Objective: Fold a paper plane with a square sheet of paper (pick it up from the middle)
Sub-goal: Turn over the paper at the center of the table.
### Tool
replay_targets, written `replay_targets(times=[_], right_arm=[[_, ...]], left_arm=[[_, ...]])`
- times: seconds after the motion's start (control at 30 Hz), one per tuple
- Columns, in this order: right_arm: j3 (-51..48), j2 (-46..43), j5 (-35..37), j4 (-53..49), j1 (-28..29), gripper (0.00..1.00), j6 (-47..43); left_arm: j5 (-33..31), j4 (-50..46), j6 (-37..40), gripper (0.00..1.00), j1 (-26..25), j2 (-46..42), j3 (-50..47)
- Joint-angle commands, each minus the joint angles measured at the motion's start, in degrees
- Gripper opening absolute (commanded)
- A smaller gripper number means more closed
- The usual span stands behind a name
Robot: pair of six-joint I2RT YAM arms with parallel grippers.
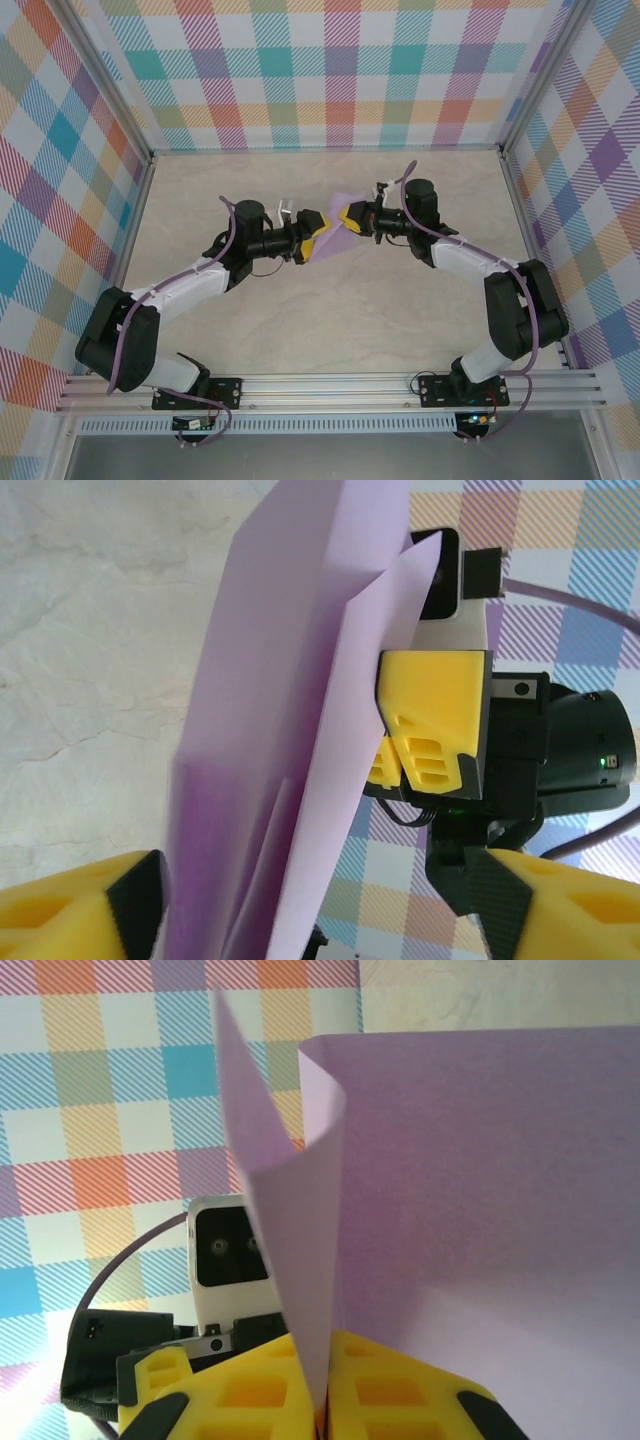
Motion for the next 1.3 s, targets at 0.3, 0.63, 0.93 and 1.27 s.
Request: replay_targets(times=[0.3, 0.63, 0.93, 1.27], right_arm=[[1.11, 0.71, -4.71, 1.16, 0.03, 0.12, 1.05], [8.14, -7.23, 13.47, -39.99, -0.05, 0.46, -24.52], [7.18, -14.68, 32.99, -56.41, -0.05, 0.67, -33.08], [2.16, -17.43, 38.31, -58.46, -0.05, 0.73, -30.81]], left_arm=[[1.69, -1.83, 4.77, 0.31, -0.10, -0.19, 2.49], [-17.61, -46.69, 35.34, 0.04, -1.04, -2.47, 15.94], [-65.94, -76.89, 47.38, 0.05, -10.87, 7.47, 31.37], [-80.48, -82.38, 39.23, 0.14, -20.56, 25.27, 36.11]])
